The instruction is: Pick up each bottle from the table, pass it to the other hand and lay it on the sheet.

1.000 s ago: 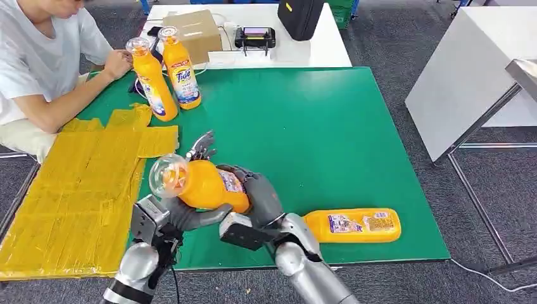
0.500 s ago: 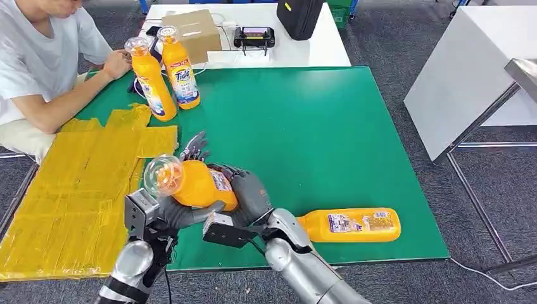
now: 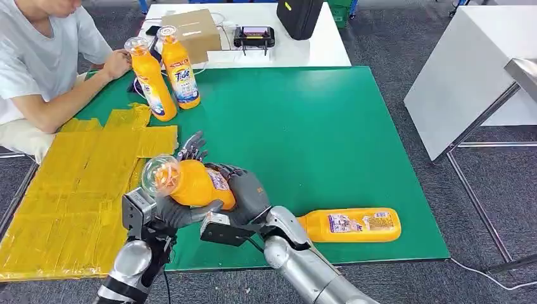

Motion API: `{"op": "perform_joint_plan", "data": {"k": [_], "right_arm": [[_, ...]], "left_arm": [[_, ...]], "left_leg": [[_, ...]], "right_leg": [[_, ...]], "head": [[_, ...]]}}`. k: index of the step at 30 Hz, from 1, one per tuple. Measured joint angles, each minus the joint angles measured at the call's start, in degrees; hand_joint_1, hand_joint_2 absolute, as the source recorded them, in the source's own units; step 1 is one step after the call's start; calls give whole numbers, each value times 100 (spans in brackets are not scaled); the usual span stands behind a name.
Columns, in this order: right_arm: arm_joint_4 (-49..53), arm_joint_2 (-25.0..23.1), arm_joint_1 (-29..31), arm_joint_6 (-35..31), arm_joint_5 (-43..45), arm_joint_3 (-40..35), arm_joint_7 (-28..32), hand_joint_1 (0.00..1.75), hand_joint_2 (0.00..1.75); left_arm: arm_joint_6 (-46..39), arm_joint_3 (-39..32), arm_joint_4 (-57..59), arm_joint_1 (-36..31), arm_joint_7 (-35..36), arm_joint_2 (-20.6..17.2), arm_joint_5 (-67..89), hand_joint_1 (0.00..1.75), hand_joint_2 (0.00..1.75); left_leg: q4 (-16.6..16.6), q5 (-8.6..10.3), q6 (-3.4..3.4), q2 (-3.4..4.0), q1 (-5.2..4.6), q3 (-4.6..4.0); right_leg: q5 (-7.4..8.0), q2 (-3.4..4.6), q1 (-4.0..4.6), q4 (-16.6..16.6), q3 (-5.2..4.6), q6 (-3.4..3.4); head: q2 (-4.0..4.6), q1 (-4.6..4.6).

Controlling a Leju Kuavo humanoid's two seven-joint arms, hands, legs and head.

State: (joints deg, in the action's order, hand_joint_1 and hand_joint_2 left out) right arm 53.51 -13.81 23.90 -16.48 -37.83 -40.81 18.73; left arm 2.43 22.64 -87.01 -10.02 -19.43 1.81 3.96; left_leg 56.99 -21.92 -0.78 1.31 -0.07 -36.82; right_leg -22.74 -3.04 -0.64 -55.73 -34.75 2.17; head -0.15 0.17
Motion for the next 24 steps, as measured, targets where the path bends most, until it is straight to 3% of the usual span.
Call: {"op": "perform_joint_plan", "data": {"k": [24], "right_arm": [[-13,0,-25,-81,197,-33,11,175,175]], "left_arm": [[-398,63,76,-26,-101,7,140,175,175]], "left_leg": [[0,0,0,9,0,-5]], "right_leg": [[1,3,0,0,-9,0]], "head": [[0,0]]}}
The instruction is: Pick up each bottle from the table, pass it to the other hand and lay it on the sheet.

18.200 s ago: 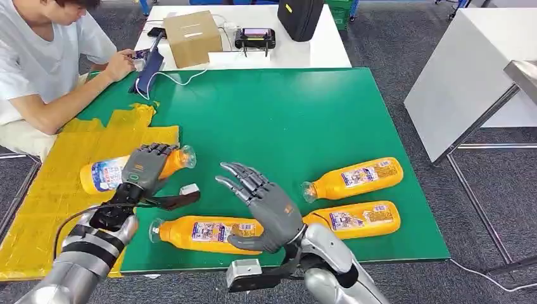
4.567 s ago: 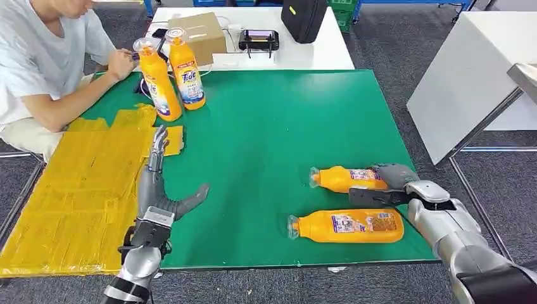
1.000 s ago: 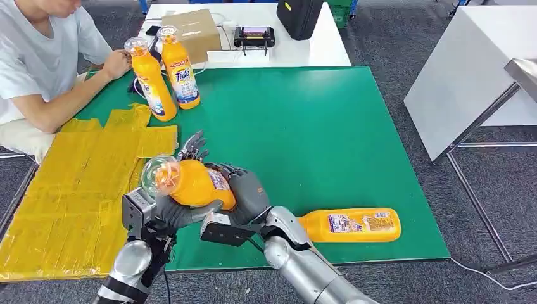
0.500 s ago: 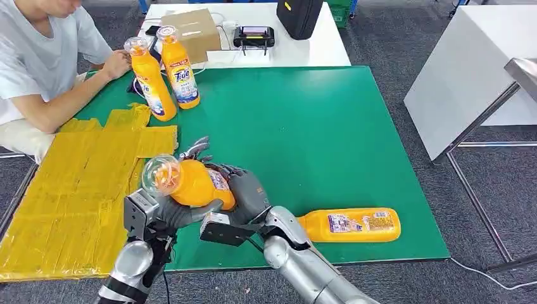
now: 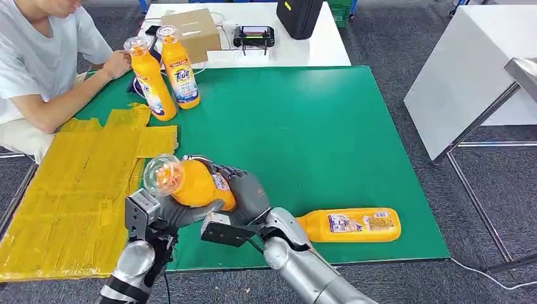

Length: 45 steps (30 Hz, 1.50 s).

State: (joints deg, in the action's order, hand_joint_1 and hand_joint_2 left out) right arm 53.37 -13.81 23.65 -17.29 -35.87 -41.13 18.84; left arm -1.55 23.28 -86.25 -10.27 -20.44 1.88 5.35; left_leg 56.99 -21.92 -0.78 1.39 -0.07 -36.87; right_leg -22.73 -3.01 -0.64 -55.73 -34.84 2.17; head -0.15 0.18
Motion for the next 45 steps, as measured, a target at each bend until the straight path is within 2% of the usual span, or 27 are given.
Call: {"op": "perform_joint_plan", "data": {"k": [27,28,29,30,36,41,45], "right_arm": [[28,11,-38,-22,50,2,11,175,175],[28,11,-38,-22,50,2,11,152,175],[28,13,-38,-22,50,2,11,7,175],[28,13,-39,-22,50,2,11,0,175],[261,64,-288,-361,199,33,72,0,175],[1354,413,-784,-488,112,295,-13,0,175],[2637,669,-1189,-858,-77,669,116,0,175]], "left_arm": [[-24,4,4,-8,-2,0,-4,175,175],[-24,4,4,-8,-2,0,-4,175,175],[-24,4,4,-8,-2,0,-4,175,175],[-24,4,4,-8,-2,0,-4,175,175],[-414,24,-4,-140,-7,2,331,175,175],[-1563,-88,-50,-542,322,-24,1953,175,175],[-1661,-197,191,-1053,1129,-175,3626,175,175]], "left_leg": [[0,0,0,3,0,0],[0,0,0,3,0,0],[0,0,0,3,0,0],[0,0,0,3,0,0],[0,0,0,-1,0,-2],[1,1,-1,-19,-1,-8],[1,1,-1,-26,-1,-6]], "right_leg": [[0,4,0,0,-2,0],[0,4,0,0,-1,0],[0,4,0,0,-1,0],[0,4,0,0,-1,0],[1,2,0,0,1,1],[2,-5,0,0,3,2],[4,-7,-1,1,3,6]], "head": [[0,0],[0,0],[0,0],[0,0],[0,0],[0,2],[0,0]]}}
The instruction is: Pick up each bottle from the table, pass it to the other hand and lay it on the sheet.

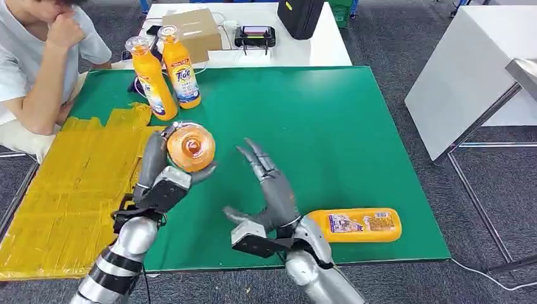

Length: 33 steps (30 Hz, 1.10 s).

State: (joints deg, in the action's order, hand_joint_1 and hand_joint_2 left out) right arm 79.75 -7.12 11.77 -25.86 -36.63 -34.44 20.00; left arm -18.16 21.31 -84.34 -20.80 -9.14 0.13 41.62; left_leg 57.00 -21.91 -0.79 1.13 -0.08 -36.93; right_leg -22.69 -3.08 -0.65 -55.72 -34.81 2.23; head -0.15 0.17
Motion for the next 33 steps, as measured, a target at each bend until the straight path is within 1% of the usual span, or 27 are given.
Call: {"op": "perform_joint_plan", "data": {"k": [2,3,4,5,8,11,13,15,19,20,21,24,29,31,33], "right_arm": [[700,151,-262,-211,33,164,39,0,175],[1212,266,-418,-198,37,277,39,0,175],[1473,332,-523,-181,39,356,50,0,175],[1670,386,-611,-172,59,428,59,0,175],[2040,494,-768,-172,103,553,107,0,175],[2156,542,-822,-174,109,631,116,0,175],[2193,566,-849,-183,133,664,144,0,175],[2239,586,-849,-203,133,679,175,0,175],[2324,623,-846,-305,116,684,205,0,175],[2340,629,-846,-331,114,686,207,0,175],[2348,636,-846,-353,107,688,207,0,175],[2366,664,-847,-369,22,690,181,0,175],[2366,719,-849,-369,-83,745,94,0,175],[2364,747,-848,-281,-289,767,-60,0,175],[2325,817,-843,-18,-717,769,-360,0,175]], "left_arm": [[-245,-2,775,-467,982,-238,1941,175,175],[-621,-124,1484,-713,1283,-354,3140,175,175],[-869,-256,1966,-866,1277,-426,3803,175,175],[-1025,-362,2351,-992,1255,-510,4209,175,175],[-1113,-431,3150,-1237,1528,-605,4549,175,175],[-1037,-426,3463,-1251,1786,-675,4784,175,175],[-894,-334,3665,-1334,2063,-745,4797,175,175],[-647,-98,3956,-1477,2329,-828,4821,175,175],[-173,120,4730,-1786,2507,-891,4823,175,175],[-106,144,4910,-1842,2545,-896,4821,152,175],[-1,157,5093,-1893,2560,-898,4746,0,175],[183,97,5491,-1951,2525,-891,4407,0,175],[78,-203,5765,-1996,2328,-815,4100,0,175],[30,-324,5811,-2001,2123,-786,3852,0,175],[-128,-540,5816,-1970,1846,-752,3501,0,175]], "left_leg": [[0,3,0,-4,0,4],[-1,-2,5,10,0,8],[-1,-4,9,47,0,9],[-1,-3,10,64,0,8],[-1,2,12,60,4,8],[-1,2,12,59,4,4],[-1,1,12,57,3,2],[-1,1,12,55,2,1],[-1,2,12,55,2,2],[-1,2,12,55,2,2],[-1,2,12,55,3,2],[-1,3,11,56,3,3],[-1,2,11,39,2,3],[-1,2,11,37,2,3],[-1,2,11,37,2,2]], "right_leg": [[0,-2,0,-1,11,0],[7,4,1,-2,10,-2],[18,30,2,-2,1,-17],[19,45,3,-2,-8,-18],[16,43,5,-3,-6,-17],[16,44,5,-3,-8,-17],[15,43,4,-3,-9,-17],[15,43,3,-3,-9,-17],[16,43,4,-3,-8,-17],[16,43,4,-3,-8,-16],[16,43,4,-3,-8,-16],[16,43,4,-4,-9,-16],[13,32,3,-3,-3,-16],[13,33,3,-3,-3,-16],[14,33,3,-3,-3,-16]], "head": [[0,9],[0,2],[0,2],[0,-2],[0,4],[0,2],[0,2],[0,2],[0,2],[0,0],[0,0],[0,0],[0,2],[0,2],[0,2]]}}
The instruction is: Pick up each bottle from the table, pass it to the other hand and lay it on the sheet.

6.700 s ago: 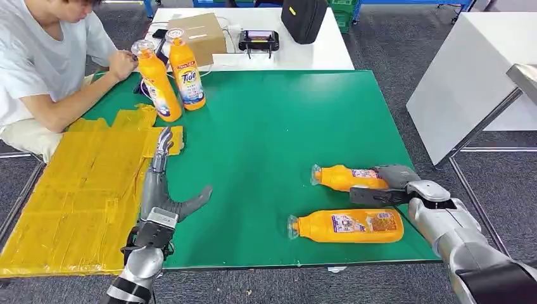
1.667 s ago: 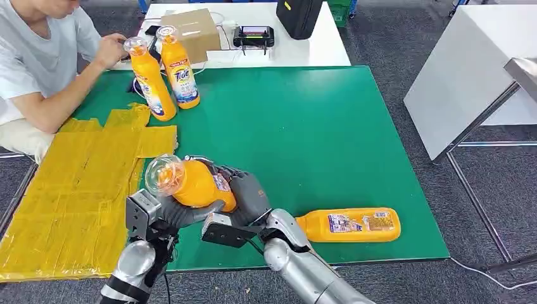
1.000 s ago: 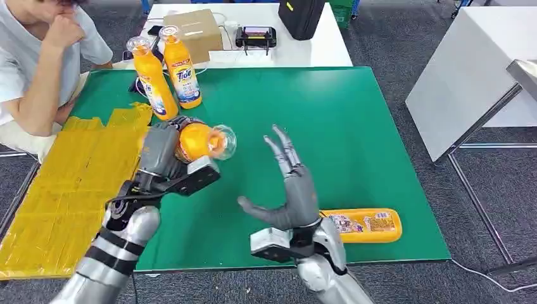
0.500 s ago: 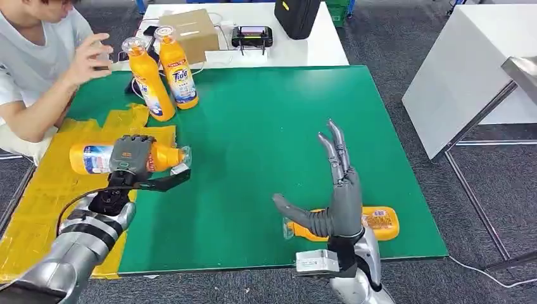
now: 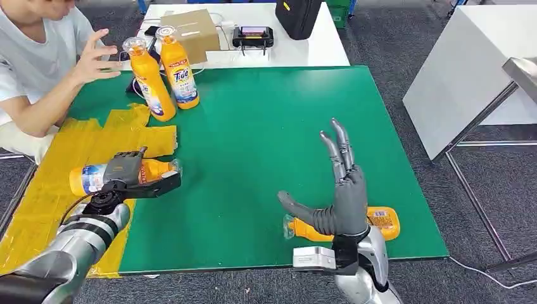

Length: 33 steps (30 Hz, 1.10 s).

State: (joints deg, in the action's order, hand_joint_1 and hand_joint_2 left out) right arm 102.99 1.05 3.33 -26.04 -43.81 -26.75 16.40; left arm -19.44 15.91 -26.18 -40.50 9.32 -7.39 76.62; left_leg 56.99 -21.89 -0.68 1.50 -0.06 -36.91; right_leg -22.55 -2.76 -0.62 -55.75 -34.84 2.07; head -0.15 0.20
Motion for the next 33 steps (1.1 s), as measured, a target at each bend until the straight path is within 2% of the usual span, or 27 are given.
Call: {"op": "perform_joint_plan", "data": {"k": [2,8,10,14,20,23,29,33], "right_arm": [[-107,86,8,226,-294,0,-219,0,175],[-265,195,16,288,-375,0,-285,0,175],[-295,228,47,509,-527,-2,-415,0,175],[-510,444,173,1110,-1029,-110,-699,0,175],[-824,1054,176,1641,-1195,-280,-727,0,175],[-894,1263,124,1738,-1212,-291,-751,0,175],[-1071,1802,-325,1940,-1495,-238,-1055,0,175],[-1154,1961,-430,1951,-1516,-223,-1085,0,175]], "left_arm": [[-209,-216,-4,24,-187,37,-190,0,175],[-279,-524,-4,42,-257,79,-264,0,175],[-410,-585,-15,70,-364,90,-327,0,175],[-836,-839,-311,282,-1117,118,-1002,0,175],[-879,-1458,-1730,981,-2108,158,-2564,0,175],[-858,-1589,-2278,1213,-2237,166,-2811,0,175],[-571,-1700,-4080,2043,-2464,345,-3374,0,175],[-565,-1696,-4612,2270,-2466,413,-3409,0,175]], "left_leg": [[0,3,-3,0,0,0],[0,4,-4,-2,0,-1],[0,4,-4,-2,0,-1],[0,3,-4,-1,-1,-1],[1,2,-5,-1,-3,-2],[1,2,-5,-1,-3,-3],[1,-2,-6,-7,-3,-9],[1,-7,-1,-7,-3,-7]], "right_leg": [[1,0,0,0,0,1],[2,-1,0,-1,1,2],[2,0,0,-1,1,2],[1,0,0,0,0,2],[1,-1,-2,1,-1,2],[1,-2,-2,2,-2,2],[-9,-3,-3,3,-2,15],[-7,-1,-2,3,-3,15]], "head": [[0,0],[0,0],[0,-2],[0,-2],[0,0],[0,0],[0,0],[0,-2]]}}
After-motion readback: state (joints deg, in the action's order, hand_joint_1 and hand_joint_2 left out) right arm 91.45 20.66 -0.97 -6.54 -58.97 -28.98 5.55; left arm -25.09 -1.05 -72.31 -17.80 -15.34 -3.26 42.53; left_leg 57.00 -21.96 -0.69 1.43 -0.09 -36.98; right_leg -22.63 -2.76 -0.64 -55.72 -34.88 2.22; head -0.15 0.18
